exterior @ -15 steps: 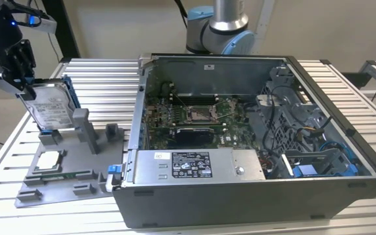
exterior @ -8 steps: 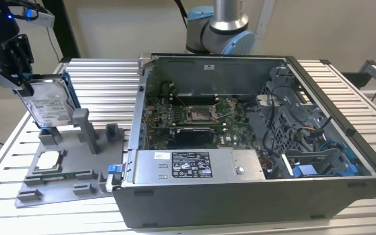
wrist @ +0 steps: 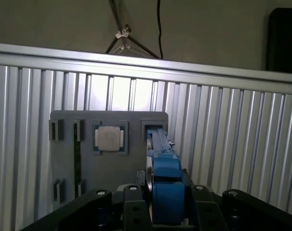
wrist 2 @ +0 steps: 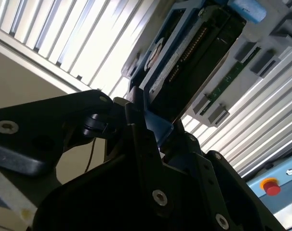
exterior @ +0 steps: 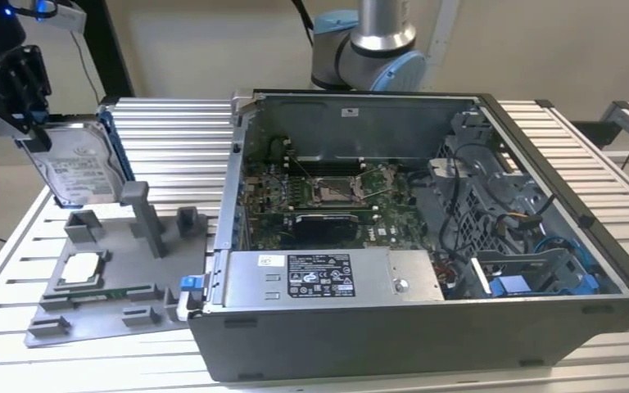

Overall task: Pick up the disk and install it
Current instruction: 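Pick up the disk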

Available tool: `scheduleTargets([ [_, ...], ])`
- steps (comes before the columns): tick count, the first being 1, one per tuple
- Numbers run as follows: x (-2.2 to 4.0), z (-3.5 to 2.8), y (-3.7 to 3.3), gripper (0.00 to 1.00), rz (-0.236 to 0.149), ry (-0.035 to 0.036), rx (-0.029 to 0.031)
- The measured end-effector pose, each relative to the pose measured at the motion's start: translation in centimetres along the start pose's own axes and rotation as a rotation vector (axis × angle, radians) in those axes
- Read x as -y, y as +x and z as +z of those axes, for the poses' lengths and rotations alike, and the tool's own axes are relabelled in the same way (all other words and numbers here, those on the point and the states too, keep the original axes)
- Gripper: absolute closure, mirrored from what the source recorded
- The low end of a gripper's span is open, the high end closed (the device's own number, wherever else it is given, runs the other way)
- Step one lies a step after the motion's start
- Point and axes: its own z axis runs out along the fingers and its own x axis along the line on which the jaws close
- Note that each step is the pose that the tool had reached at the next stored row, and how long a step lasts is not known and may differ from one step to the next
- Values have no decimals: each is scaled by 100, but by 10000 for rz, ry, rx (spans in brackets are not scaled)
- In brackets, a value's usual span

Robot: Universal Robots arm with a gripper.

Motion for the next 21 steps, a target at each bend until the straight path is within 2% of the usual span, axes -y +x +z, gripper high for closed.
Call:
scheduleTargets([
  [4, 1, -139, -6, 100, 0, -1, 0],
  [21, 3, -909, -41, 100, -1, 0, 1],
])
